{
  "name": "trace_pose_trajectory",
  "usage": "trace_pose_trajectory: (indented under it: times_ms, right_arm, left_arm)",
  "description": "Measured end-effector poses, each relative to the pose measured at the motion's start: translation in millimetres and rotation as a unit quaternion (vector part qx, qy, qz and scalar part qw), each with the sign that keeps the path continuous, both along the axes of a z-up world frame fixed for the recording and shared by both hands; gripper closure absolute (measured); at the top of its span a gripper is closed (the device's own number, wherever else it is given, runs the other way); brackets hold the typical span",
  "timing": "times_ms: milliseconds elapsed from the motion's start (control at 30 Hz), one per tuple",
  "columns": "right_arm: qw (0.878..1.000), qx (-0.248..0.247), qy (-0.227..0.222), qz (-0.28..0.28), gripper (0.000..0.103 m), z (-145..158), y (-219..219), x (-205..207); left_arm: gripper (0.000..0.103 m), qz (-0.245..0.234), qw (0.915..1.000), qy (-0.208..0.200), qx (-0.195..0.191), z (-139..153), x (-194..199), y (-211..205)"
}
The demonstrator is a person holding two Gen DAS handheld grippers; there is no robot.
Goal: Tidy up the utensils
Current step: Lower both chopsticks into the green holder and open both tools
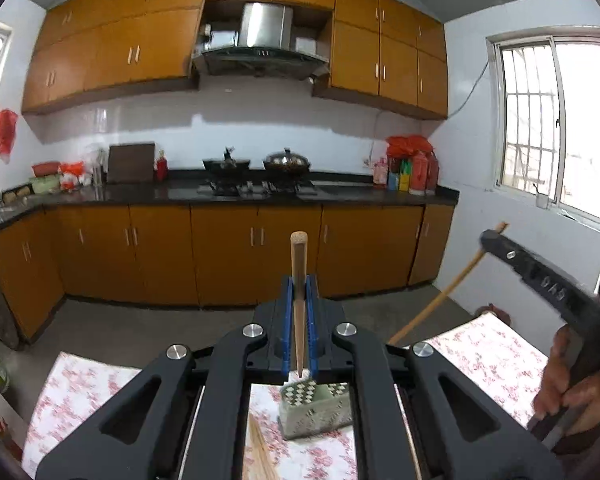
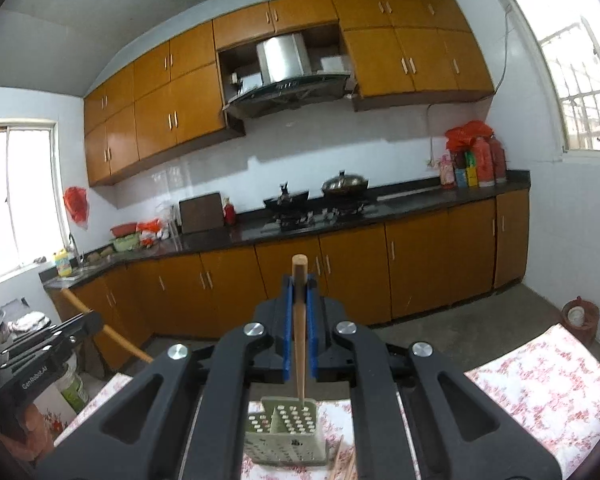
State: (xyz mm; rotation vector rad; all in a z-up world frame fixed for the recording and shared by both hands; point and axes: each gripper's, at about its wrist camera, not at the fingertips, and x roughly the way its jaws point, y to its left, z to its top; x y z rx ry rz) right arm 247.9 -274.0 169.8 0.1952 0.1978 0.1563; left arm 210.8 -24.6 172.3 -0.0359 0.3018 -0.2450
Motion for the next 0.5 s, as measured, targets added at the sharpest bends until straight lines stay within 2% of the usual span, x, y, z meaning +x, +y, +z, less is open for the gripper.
trace_pose_trajectory:
  times_ms: [267,500]
  right_arm:
    - [0.999,0.000,0.047,0.001,0.096,-43.7,7.0,25.2]
    - [0.997,0.004,0.071,0.000,0.095,-64.6,10.9,33.8]
  left_arm:
    - [0.096,0.005,0.9989,0.047,0.004,-38.6,28.8,-8.6]
    - [0.096,0.014,0.9973,0.071,-0.002,-54.0,35.4,-3.6]
